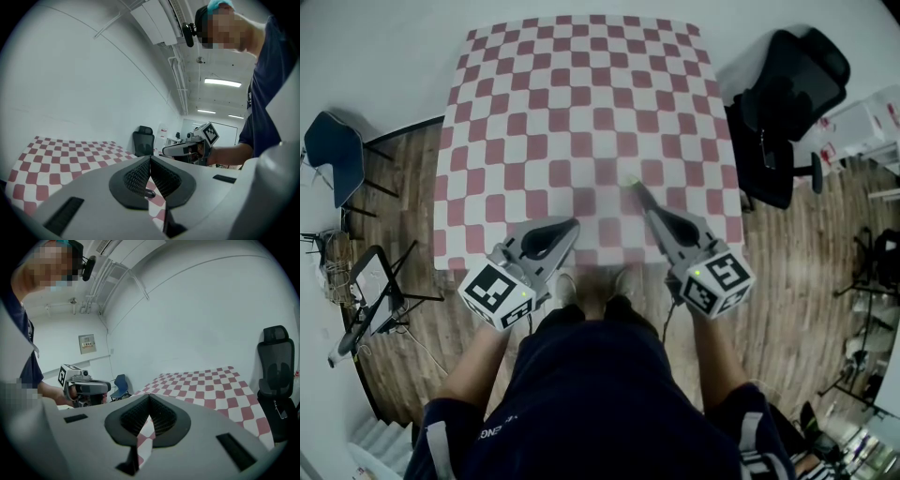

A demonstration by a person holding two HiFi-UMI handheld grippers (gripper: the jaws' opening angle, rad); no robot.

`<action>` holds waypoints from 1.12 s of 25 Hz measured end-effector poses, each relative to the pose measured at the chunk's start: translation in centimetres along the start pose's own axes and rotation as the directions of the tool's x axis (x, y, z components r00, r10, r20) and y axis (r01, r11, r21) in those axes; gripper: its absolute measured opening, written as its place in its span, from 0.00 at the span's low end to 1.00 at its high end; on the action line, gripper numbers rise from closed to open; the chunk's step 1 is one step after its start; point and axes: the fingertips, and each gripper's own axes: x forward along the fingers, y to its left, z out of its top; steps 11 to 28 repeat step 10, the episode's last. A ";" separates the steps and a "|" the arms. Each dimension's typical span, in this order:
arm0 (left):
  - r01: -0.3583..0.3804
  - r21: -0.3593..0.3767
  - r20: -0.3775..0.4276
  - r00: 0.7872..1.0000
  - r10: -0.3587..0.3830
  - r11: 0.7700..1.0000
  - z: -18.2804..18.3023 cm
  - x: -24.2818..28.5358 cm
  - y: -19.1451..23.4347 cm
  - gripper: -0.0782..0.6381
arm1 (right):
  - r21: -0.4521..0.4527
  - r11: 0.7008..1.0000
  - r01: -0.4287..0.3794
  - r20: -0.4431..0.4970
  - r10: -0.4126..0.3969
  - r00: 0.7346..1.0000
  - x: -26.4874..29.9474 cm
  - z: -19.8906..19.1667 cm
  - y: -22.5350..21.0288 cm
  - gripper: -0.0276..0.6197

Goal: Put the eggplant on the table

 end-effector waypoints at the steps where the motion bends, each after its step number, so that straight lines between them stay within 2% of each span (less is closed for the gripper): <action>1: 0.000 -0.001 -0.001 1.000 0.000 1.000 -0.1 0.0 0.0 0.15 | 0.001 1.000 -0.001 -0.001 0.001 1.000 0.0 -0.1 0.0 0.07; 28: 0.004 -0.011 -0.001 1.000 -0.004 1.000 -0.3 0.5 -0.3 0.15 | 0.008 1.000 -0.002 -0.016 0.002 1.000 0.0 -0.7 -0.3 0.07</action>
